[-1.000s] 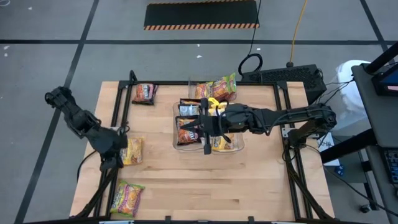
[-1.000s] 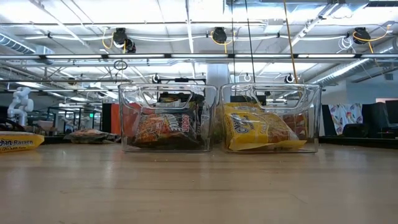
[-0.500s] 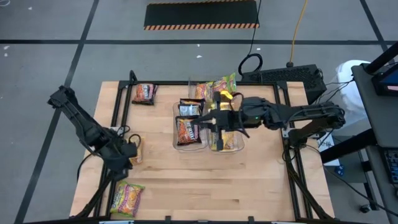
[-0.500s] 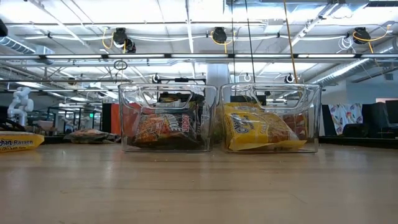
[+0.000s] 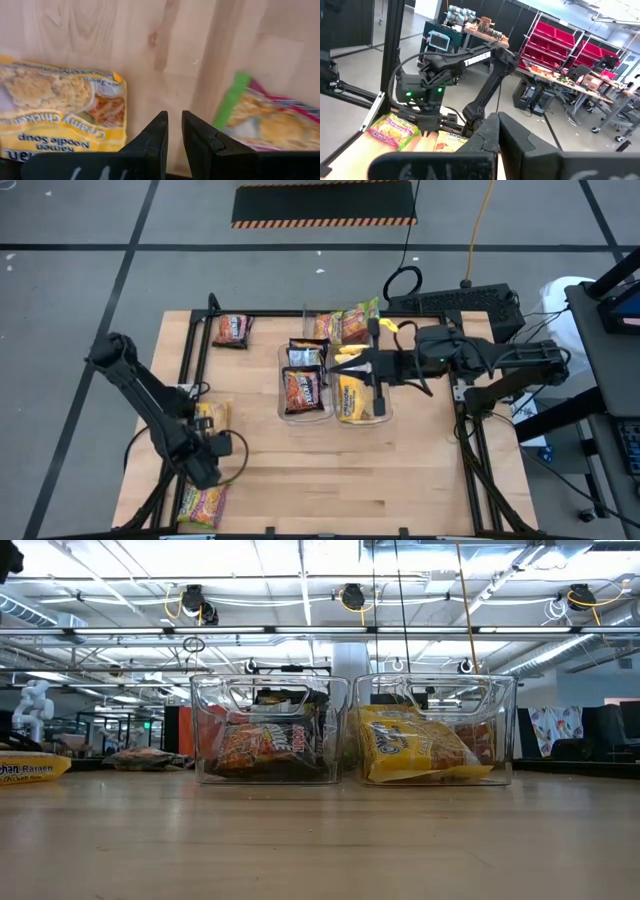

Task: Sort Maruchan noodles
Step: Put the yellow noodle pack into the right transparent bin

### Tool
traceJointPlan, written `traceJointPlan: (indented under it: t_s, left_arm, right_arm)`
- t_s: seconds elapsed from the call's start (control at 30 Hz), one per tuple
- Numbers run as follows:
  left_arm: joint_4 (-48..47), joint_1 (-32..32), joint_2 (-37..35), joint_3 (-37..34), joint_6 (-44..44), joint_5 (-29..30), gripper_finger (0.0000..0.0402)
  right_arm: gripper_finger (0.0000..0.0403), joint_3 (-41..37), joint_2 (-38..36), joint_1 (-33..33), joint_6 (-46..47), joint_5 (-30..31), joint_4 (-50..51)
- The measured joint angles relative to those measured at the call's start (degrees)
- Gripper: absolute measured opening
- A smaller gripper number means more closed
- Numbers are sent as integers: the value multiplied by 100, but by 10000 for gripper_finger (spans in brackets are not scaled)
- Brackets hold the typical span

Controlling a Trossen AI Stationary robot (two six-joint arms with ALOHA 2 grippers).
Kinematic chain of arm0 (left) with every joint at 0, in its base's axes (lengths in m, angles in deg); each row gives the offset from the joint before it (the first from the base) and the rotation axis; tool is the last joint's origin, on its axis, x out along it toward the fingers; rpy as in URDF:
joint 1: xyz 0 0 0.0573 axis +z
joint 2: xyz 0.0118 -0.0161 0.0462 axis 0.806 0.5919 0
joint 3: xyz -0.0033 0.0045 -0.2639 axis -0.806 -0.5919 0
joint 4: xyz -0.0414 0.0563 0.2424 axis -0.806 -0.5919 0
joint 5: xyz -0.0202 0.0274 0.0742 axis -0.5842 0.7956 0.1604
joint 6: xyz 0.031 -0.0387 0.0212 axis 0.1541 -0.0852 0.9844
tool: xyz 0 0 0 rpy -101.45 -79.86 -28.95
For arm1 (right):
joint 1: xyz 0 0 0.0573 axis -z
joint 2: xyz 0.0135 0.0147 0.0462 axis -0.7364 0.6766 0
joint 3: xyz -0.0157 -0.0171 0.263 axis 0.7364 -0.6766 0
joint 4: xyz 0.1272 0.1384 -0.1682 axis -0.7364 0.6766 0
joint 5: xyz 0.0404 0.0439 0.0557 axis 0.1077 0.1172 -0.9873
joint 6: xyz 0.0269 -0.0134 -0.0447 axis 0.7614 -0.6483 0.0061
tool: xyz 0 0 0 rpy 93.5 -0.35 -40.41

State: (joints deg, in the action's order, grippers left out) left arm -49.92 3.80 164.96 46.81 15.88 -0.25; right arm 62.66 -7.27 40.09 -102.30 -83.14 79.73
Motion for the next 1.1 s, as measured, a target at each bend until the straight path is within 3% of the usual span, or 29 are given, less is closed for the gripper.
traceJointPlan:
  t_s: [0.27,0.53,1.1]
  left_arm:
    - [3,-91,559,-38,61,503,60]
    - [71,-92,688,-484,-367,502,60]
    - [200,-92,685,-892,-520,512,60]
  right_arm:
    - [0,0,-138,2,-105,24,419]
    - [0,-2,-134,2,-143,615,661]
    - [0,-2,-132,2,-184,609,674]
